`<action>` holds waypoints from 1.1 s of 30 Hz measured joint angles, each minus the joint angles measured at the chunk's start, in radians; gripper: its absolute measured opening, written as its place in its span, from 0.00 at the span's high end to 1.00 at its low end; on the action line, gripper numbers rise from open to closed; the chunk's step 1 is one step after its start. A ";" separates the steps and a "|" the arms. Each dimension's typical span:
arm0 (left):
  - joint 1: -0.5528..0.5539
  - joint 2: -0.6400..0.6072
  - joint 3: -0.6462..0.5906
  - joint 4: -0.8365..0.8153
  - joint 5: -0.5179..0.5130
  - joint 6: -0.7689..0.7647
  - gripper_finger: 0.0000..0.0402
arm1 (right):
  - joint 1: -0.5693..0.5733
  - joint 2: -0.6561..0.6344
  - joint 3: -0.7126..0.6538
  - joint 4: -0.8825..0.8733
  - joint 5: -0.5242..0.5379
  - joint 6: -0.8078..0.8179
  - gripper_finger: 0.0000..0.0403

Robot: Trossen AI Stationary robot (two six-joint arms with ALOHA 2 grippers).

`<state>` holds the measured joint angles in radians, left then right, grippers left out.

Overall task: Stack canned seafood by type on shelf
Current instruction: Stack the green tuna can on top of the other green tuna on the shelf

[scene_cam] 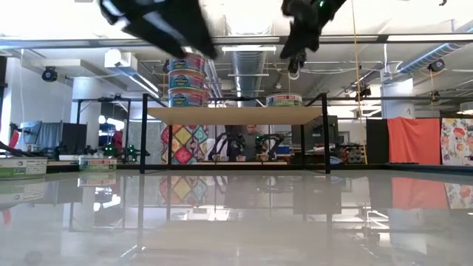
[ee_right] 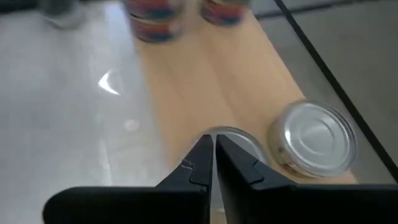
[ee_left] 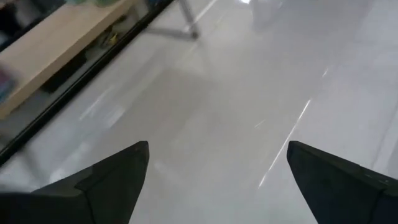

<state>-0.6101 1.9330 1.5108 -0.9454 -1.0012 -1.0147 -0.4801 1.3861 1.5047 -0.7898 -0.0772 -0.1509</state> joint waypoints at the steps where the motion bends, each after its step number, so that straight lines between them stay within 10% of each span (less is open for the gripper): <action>1: -0.002 -0.013 0.000 -0.074 0.015 -0.051 0.10 | 0.019 -0.021 0.000 -0.005 0.000 0.007 0.97; 8: 0.003 -0.083 -0.005 -0.640 0.200 -0.451 0.18 | 0.277 -0.225 -0.086 -0.018 0.003 0.119 0.97; 21: 0.175 -0.317 -0.429 -0.570 0.500 -0.384 0.47 | 1.057 -0.355 -0.492 0.304 0.398 0.485 0.97; 33: 0.297 -0.434 -0.703 -0.565 0.749 -0.377 0.71 | 1.267 -0.084 -0.574 0.493 0.579 0.748 0.97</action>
<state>-0.3130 1.4990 0.8079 -1.5103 -0.2523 -1.3922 0.7870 1.3022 0.9308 -0.2969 0.5021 0.5970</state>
